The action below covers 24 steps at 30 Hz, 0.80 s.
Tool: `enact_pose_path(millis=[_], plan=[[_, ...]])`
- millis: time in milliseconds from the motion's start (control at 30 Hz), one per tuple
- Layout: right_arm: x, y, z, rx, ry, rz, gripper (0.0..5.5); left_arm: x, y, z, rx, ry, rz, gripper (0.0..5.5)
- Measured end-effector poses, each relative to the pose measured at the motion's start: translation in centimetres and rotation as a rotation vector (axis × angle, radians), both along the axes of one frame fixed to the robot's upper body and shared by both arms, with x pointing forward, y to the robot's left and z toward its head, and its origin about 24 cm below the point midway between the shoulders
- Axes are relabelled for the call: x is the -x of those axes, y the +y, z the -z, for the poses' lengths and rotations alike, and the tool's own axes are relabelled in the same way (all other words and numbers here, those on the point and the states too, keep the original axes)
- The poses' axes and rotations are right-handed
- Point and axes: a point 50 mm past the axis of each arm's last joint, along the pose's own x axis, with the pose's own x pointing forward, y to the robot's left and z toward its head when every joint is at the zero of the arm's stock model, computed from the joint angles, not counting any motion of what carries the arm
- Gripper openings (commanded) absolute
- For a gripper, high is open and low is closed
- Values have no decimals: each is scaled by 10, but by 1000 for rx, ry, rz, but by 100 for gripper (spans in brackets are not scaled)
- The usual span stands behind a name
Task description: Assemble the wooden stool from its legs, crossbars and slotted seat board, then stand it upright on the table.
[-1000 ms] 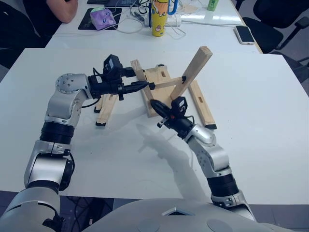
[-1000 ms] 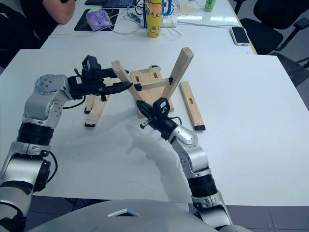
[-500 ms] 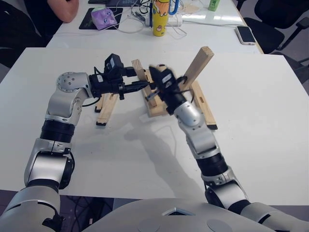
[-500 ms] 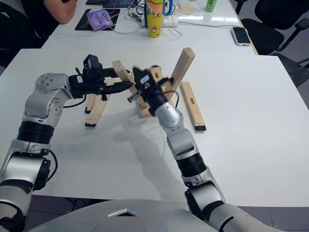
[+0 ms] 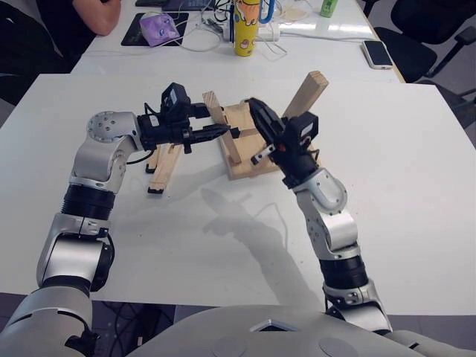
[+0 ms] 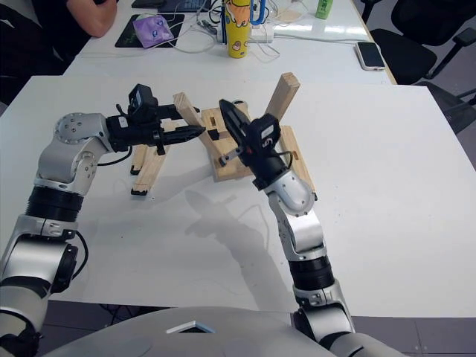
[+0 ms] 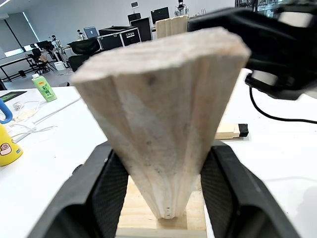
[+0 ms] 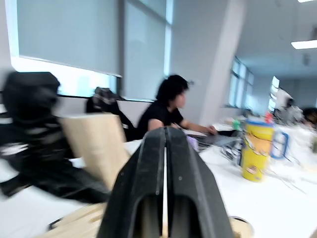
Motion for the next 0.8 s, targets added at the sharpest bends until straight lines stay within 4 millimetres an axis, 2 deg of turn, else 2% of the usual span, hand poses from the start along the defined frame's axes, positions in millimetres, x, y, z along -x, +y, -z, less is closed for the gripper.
enact_pose_path(millis=[167, 233, 333, 467, 533, 800], plan=[[6, -9, 46, 129, 85, -8, 0, 0, 1, -1, -2, 2, -2, 202], [1, -7, 73, 183, 197, 27, 0, -2, 1, -1, -3, 7, 4, 202], [-14, -4, 91, 235, 310, 109, 0, -3, 1, -2, -6, 8, 11, 202], [-30, -1, 91, 255, 336, 184, 0, -5, 1, -4, -22, 7, 29, 202], [-36, 1, 100, 323, 402, 195, 0, -7, 0, -4, -29, 1, 39, 202], [-40, 5, 104, 420, 452, 187, 0, -8, 0, 0, -13, -35, 37, 202]])
